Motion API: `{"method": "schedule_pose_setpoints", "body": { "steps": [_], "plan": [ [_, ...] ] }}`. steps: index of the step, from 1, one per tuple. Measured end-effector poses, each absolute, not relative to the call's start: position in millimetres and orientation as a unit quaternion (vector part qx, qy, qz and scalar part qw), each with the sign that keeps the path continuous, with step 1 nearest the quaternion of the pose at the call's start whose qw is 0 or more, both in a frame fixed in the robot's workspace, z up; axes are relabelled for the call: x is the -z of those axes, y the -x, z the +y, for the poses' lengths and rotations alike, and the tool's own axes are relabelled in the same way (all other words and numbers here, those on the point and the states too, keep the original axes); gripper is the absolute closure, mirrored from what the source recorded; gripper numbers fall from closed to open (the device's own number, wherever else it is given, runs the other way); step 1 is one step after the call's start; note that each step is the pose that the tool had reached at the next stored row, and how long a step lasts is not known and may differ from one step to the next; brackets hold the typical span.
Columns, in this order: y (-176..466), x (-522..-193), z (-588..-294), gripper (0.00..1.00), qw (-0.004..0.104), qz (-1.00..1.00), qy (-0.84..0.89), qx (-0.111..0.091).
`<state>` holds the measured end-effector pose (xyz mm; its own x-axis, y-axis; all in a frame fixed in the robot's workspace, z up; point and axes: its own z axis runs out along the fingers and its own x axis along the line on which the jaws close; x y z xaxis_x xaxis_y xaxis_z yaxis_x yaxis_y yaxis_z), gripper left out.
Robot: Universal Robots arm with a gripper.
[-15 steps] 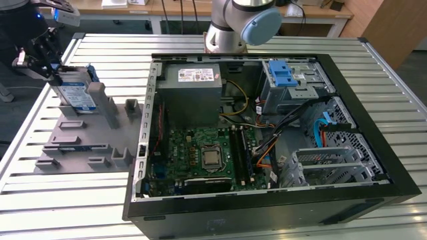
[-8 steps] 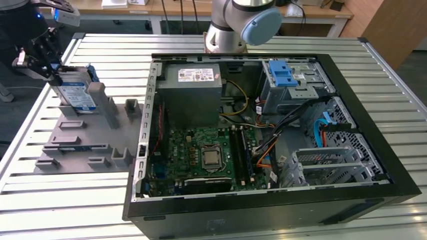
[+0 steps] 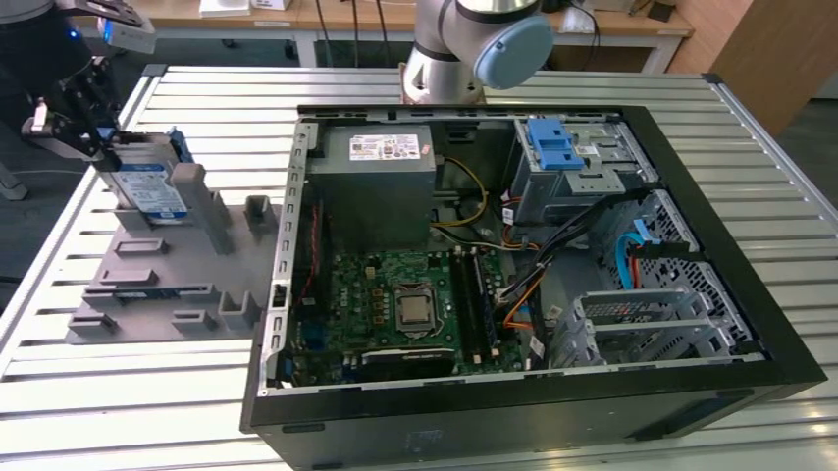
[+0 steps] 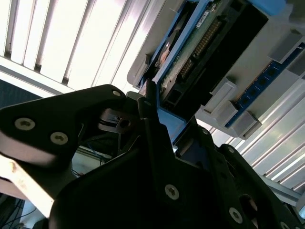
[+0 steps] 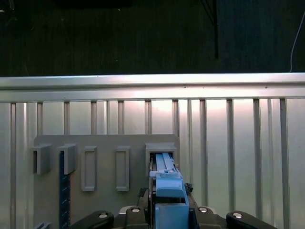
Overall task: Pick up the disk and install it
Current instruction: 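Pick up the disk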
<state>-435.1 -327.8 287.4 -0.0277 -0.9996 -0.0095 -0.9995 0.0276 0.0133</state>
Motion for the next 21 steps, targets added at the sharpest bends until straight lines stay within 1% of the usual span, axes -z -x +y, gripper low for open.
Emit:
{"method": "schedule_pose_setpoints", "body": {
  "steps": [21],
  "plan": [
    [435.3,-287.2,-331.5,0.64,0.002,-0.713,-0.702,0.007]
  ]
}}
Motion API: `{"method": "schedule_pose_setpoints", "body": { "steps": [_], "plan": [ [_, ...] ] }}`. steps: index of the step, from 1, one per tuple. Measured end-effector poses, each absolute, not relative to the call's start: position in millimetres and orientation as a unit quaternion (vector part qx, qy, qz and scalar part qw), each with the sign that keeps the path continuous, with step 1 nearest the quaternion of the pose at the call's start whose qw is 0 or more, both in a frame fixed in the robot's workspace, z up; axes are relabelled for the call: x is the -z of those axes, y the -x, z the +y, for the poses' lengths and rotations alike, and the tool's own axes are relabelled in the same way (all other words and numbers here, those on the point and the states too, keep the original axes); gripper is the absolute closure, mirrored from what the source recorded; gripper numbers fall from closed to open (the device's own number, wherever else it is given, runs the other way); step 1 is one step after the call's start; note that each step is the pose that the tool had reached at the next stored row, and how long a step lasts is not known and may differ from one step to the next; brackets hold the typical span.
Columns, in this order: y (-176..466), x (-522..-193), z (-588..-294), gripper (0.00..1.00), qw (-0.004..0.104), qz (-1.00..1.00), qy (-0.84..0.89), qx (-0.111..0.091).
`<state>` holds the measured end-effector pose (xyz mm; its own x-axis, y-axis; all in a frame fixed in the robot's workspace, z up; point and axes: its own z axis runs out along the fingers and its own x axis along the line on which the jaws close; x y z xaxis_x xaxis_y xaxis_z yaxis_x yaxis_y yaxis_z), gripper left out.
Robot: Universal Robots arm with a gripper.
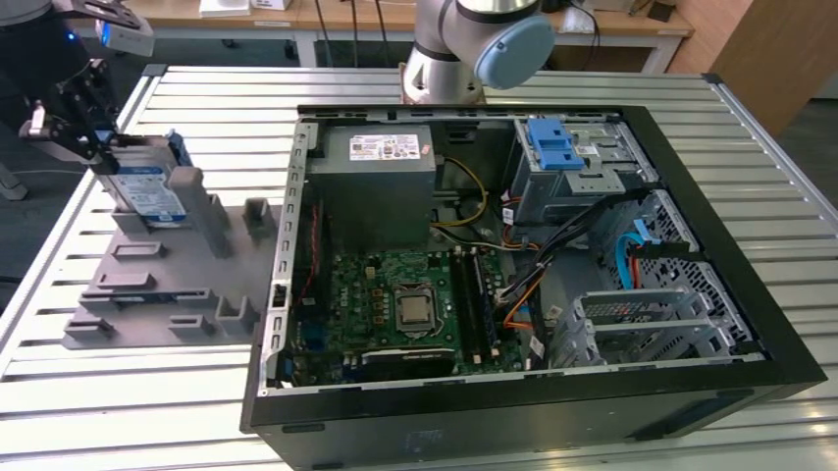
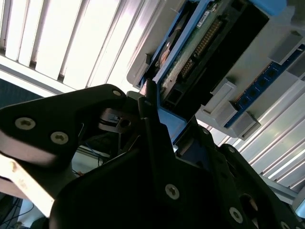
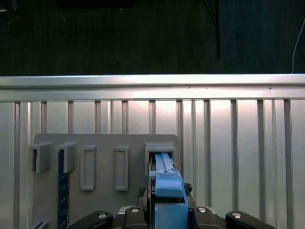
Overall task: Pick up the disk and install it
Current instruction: 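Pick up the disk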
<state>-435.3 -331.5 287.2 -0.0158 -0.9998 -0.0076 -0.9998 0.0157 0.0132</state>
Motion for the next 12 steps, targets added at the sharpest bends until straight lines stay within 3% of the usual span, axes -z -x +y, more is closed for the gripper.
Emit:
{"method": "schedule_pose_setpoints", "body": {
  "steps": [11,12],
  "plan": [
    [435.3,-287.1,-331.5,0.63,0.002,-0.707,-0.707,0.007],
    [435.3,-287.1,-331.5,0.56,0.002,-0.707,-0.707,0.007]
  ]
}}
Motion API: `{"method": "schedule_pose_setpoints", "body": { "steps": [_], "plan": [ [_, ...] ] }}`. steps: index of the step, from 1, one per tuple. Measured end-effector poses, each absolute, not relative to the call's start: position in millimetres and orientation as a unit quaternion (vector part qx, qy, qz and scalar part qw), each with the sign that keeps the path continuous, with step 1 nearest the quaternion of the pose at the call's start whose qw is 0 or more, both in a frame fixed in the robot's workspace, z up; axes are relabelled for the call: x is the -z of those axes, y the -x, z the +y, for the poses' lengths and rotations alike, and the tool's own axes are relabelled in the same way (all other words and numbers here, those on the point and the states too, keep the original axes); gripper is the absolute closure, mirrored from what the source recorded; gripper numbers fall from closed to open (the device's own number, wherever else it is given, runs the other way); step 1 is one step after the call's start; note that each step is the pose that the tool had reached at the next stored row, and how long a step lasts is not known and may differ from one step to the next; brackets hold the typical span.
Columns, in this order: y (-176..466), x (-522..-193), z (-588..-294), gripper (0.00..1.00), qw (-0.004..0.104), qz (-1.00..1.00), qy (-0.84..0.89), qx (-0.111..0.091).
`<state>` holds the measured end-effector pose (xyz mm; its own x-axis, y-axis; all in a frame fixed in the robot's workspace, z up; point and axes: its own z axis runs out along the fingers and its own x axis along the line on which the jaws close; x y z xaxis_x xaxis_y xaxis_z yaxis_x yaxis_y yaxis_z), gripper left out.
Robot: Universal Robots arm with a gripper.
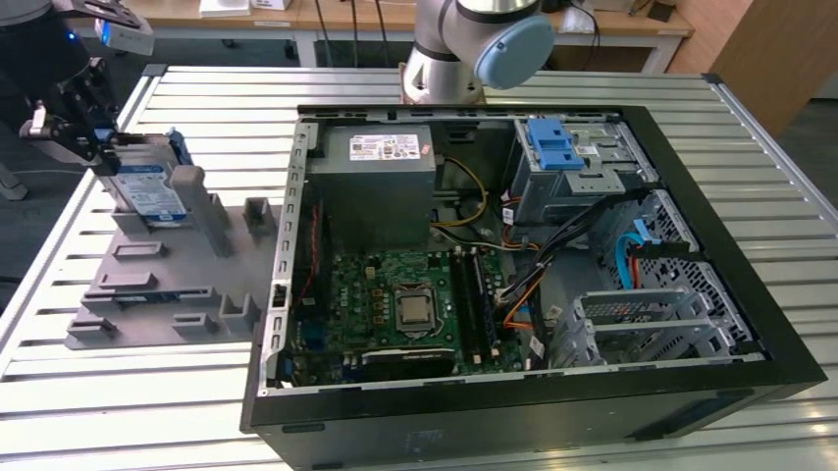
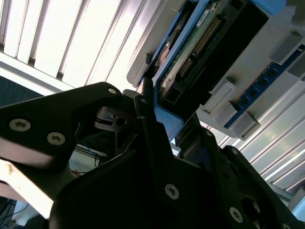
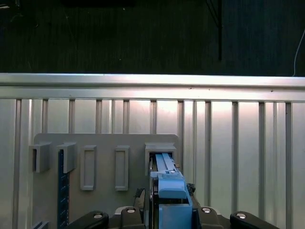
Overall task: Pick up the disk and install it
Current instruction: 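Pick up the disk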
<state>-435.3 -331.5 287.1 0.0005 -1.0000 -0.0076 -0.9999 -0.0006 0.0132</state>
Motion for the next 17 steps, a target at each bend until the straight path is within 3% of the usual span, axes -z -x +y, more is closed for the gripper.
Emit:
{"method": "schedule_pose_setpoints", "body": {
  "steps": [6,7,17],
  "plan": [
    [435.4,-287.2,-331.5,0.58,0.002,-0.707,-0.708,0.007],
    [435.4,-287.2,-331.5,0.64,0.002,-0.707,-0.708,0.007],
    [435.4,-290.1,-331.5,0.64,0.002,-0.706,-0.708,0.007]
  ]
}}
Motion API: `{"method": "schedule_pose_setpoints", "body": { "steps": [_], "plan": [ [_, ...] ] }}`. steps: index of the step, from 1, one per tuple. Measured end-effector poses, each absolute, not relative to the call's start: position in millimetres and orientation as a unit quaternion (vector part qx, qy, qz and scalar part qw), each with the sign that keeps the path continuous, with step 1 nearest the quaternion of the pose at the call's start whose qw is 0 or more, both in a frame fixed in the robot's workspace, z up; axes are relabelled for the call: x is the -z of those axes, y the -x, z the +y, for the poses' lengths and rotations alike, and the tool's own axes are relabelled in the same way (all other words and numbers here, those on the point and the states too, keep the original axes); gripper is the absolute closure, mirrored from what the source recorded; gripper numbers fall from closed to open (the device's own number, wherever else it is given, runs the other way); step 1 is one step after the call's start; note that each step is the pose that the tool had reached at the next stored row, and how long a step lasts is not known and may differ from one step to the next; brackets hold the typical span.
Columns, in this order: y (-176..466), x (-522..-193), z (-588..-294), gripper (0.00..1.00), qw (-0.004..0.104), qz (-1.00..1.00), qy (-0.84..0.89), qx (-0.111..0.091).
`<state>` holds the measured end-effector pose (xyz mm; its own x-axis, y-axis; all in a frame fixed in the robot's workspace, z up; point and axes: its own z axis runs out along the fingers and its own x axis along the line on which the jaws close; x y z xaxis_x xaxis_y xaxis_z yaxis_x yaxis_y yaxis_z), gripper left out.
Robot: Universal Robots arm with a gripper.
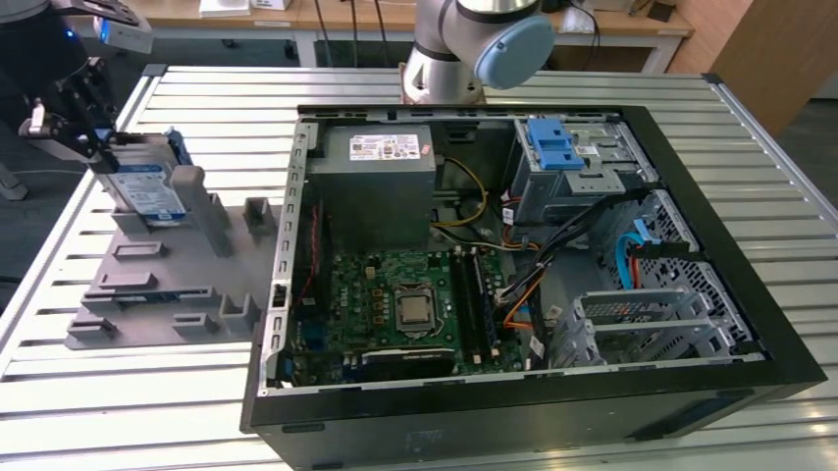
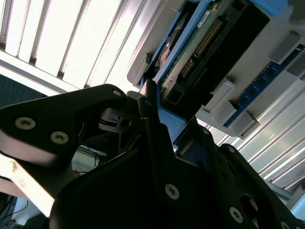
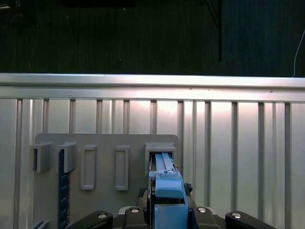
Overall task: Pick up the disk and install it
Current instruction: 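Pick up the disk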
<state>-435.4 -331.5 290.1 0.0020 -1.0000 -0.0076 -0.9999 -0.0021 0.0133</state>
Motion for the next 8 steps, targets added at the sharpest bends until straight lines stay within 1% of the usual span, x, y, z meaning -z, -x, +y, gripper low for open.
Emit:
{"method": "schedule_pose_setpoints", "body": {
  "steps": [8],
  "plan": [
    [435.5,-293.0,-331.5,0.64,0.002,-0.706,-0.708,0.007]
  ]
}}
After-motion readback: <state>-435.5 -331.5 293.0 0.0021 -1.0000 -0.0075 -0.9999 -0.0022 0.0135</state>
